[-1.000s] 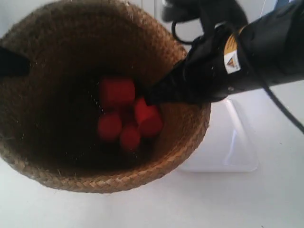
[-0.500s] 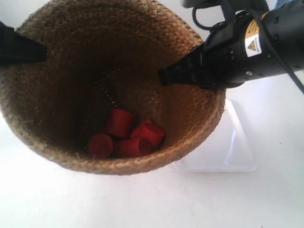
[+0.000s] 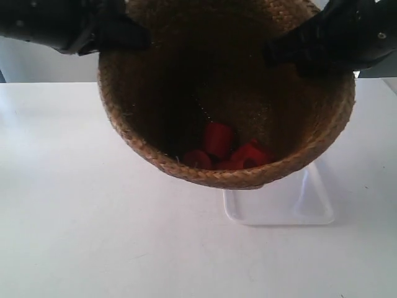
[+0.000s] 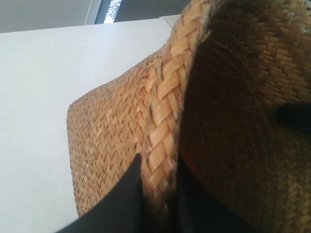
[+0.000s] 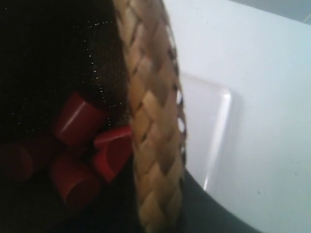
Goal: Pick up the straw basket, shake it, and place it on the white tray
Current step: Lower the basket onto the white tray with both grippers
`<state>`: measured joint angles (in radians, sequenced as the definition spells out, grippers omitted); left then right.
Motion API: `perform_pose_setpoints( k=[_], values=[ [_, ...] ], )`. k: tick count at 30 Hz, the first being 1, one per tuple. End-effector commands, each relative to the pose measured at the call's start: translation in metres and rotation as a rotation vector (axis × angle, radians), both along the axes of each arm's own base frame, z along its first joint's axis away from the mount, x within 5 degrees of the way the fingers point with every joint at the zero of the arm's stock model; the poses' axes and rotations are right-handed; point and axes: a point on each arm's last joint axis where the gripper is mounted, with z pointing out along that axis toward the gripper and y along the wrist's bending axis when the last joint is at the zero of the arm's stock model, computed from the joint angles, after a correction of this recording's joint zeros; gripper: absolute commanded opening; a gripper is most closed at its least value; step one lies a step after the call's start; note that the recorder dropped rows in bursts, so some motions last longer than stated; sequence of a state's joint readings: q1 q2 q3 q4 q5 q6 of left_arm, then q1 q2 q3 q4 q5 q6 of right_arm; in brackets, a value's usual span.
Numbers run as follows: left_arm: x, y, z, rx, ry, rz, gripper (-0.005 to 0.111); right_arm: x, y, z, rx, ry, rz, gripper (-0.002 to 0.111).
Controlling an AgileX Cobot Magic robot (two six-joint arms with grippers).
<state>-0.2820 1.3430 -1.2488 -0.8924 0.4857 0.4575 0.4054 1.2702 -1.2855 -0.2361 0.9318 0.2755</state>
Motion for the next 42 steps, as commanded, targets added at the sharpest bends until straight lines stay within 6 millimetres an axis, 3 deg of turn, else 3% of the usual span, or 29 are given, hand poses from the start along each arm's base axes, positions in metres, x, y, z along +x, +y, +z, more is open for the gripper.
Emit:
perform_pose_setpoints(
  k=[1, 8, 17, 22, 42],
  values=[
    [0.004, -0.028, 0.005, -0.117, 0.008, 0.028, 0.000, 0.013, -0.016, 0.006, -0.069, 0.017, -0.022, 0.000],
    [0.016, -0.052, -0.003, -0.191, 0.026, 0.117, 0.000, 0.048, -0.039, -0.005, -0.159, 0.129, -0.060, 0.000],
    [0.045, -0.075, -0.031, -0.202, 0.148, 0.122, 0.000, 0.082, -0.061, -0.024, -0.218, 0.210, -0.077, 0.000],
    [0.055, -0.081, -0.036, -0.197, 0.157, 0.120, 0.000, 0.089, -0.072, -0.034, -0.225, 0.257, -0.098, 0.000],
    [0.067, -0.089, -0.053, -0.203, 0.219, 0.118, 0.000, 0.102, -0.073, -0.052, -0.286, 0.304, -0.057, 0.000]
  ],
)
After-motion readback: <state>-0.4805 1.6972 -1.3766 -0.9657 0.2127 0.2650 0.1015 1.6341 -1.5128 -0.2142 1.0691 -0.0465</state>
